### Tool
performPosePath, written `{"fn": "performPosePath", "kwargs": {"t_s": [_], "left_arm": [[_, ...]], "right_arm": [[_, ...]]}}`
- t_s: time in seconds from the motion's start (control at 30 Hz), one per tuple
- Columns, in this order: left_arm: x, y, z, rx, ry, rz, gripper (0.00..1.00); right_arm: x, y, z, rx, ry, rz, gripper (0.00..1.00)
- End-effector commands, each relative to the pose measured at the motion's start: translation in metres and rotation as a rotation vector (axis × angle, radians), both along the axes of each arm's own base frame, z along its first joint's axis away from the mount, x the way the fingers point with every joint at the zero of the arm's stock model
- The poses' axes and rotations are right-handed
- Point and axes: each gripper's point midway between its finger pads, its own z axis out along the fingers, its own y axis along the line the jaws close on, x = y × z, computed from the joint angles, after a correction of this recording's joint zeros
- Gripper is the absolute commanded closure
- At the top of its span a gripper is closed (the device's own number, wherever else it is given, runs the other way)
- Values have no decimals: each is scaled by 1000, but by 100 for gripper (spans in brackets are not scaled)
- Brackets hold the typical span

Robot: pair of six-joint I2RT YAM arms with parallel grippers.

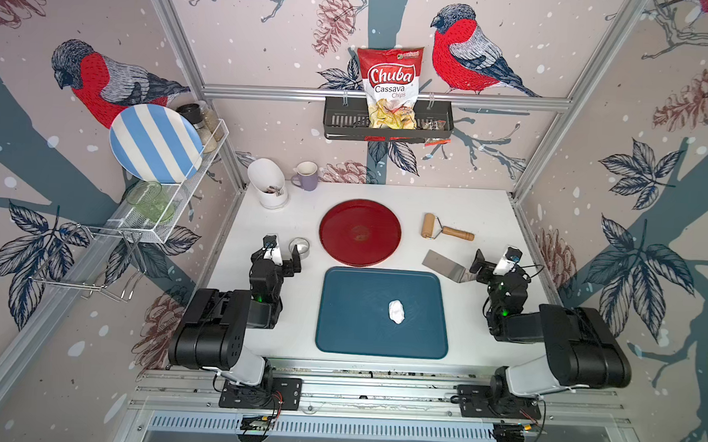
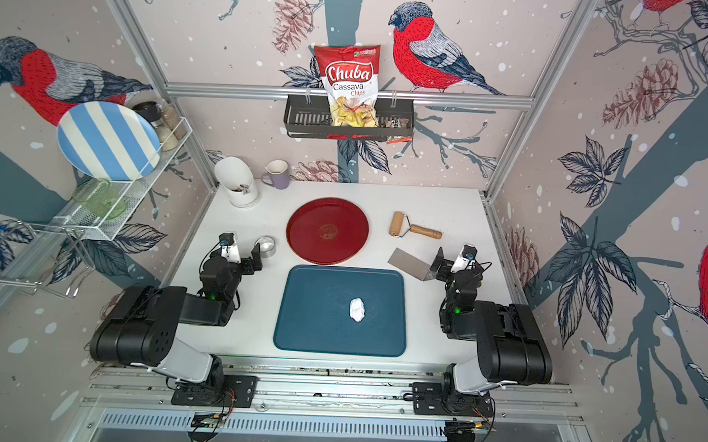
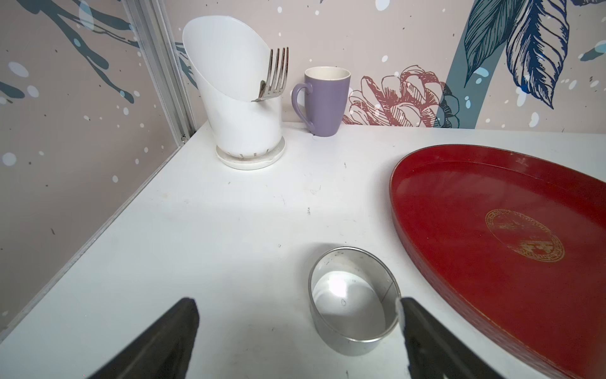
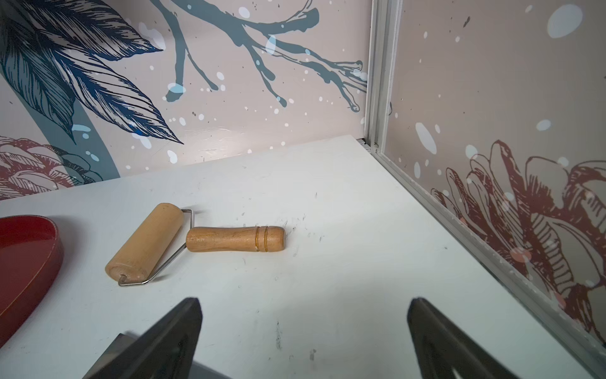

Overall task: Roll out the dumpling wrappers from the dough
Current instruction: Pick up the rolling pin from the center of the board.

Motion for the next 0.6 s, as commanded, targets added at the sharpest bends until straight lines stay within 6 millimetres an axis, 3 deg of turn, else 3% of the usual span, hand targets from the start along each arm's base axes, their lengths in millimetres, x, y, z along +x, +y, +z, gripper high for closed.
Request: {"fn": "performPosePath", "kwargs": {"t_s": [0.0, 0.57], "left_arm": [[2, 0, 12, -1, -49, 0, 3], [2, 0, 13, 5, -50, 5, 3]], "right_arm": [[1, 1, 3, -6, -7, 6, 0], [1, 1, 2, -6, -5, 6, 0]]}}
